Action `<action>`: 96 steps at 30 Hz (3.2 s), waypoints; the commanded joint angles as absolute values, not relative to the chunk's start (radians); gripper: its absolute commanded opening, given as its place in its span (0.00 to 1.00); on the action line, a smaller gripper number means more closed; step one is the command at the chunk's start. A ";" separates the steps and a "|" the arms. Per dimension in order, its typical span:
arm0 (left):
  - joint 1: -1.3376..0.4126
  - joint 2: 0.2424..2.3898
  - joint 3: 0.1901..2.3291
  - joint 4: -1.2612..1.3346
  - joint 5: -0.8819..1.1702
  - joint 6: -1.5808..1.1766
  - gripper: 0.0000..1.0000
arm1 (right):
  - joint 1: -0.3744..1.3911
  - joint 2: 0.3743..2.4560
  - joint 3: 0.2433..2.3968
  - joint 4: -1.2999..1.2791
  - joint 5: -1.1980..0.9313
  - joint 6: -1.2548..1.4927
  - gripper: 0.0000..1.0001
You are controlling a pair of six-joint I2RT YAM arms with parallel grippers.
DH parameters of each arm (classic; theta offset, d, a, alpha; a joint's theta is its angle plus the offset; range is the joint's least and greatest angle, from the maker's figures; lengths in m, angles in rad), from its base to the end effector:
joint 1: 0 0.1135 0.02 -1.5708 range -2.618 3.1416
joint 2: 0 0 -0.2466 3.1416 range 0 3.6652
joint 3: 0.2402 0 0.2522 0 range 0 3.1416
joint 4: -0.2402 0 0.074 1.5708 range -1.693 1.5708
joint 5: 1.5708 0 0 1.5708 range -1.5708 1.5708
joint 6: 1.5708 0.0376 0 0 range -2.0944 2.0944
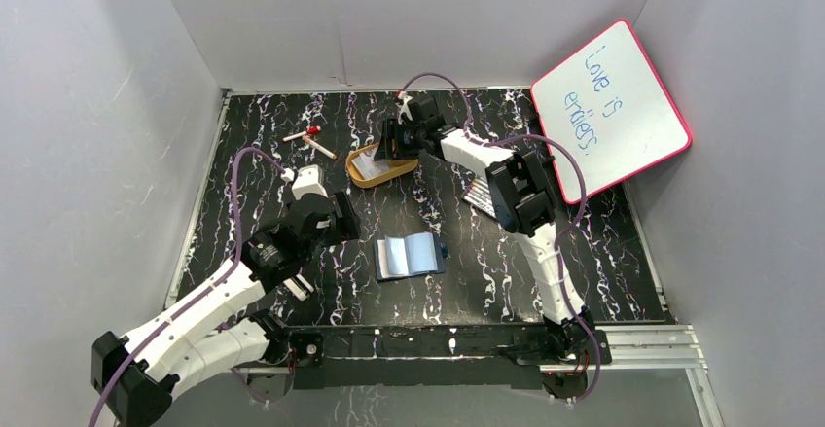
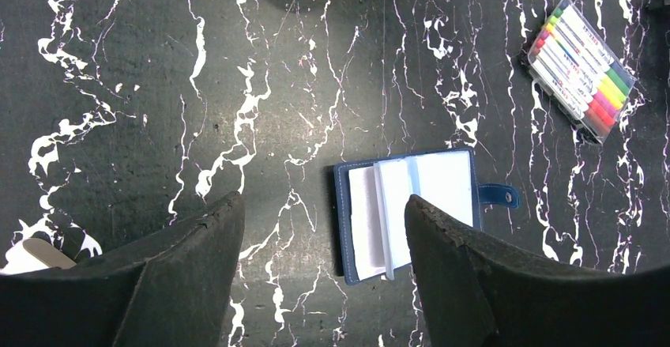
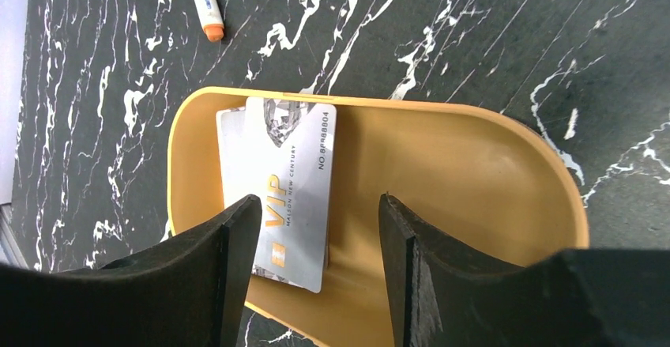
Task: Put the credit cards into the card holder
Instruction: Pick up the credit card from the storage box, then insert the credit card into the card holder.
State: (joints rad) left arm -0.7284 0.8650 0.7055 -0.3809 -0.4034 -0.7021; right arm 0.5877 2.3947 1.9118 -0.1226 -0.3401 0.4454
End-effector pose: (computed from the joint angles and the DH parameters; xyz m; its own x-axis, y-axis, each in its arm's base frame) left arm 0.1625 -0.1251 0.2657 -0.5263 -0.3265 -0.7851 0.0277 0.9163 -0.3996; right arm 0.4389 0.3075 0.1581 -0.7510 -0.0123 -0.6602 -0.4736 0.7067 0.5256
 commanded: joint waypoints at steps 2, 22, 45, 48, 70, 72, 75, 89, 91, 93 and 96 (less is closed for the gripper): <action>-0.723 0.872 0.704 -0.374 -0.411 -0.689 0.72 | 0.590 2.412 1.973 -0.100 -0.375 0.466 0.62; -0.723 0.868 0.702 -0.376 -0.410 -0.693 0.72 | 0.585 2.365 1.883 -0.051 -0.365 0.495 0.24; -0.722 0.871 0.705 -0.372 -0.414 -0.696 0.72 | 0.569 2.215 1.771 0.037 -0.432 0.554 0.00; -0.722 0.864 0.706 -0.375 -0.417 -0.699 0.72 | 0.568 2.189 1.754 0.050 -0.451 0.586 0.00; -0.721 0.729 0.649 -0.174 -0.297 -0.911 0.72 | 0.566 1.434 1.039 0.121 -0.250 1.090 0.00; -0.721 0.724 0.615 -0.084 -0.225 -0.936 0.72 | 0.570 1.339 0.944 0.100 -0.226 1.109 0.00; -0.721 0.778 0.585 0.032 -0.109 -0.964 0.70 | 0.572 1.218 0.820 0.086 -0.210 1.139 0.00; -0.722 1.080 0.438 0.314 0.219 -1.002 0.44 | 0.655 1.104 0.499 0.225 -0.147 1.091 0.00; -0.722 1.103 0.428 0.277 0.195 -0.981 0.38 | 0.677 1.141 0.490 0.253 -0.152 1.076 0.00; -0.722 1.110 0.416 0.240 0.169 -0.972 0.33 | 0.694 1.175 0.488 0.291 -0.160 1.063 0.00; -0.722 1.092 0.402 0.185 0.119 -0.956 0.29 | 0.718 1.214 0.497 0.343 -0.173 1.036 0.00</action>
State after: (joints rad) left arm -0.7258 1.1168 0.4171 0.2489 0.1658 -0.9909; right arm 0.6895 1.1809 0.4927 0.2039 -0.1665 1.0893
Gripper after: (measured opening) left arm 0.316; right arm 0.012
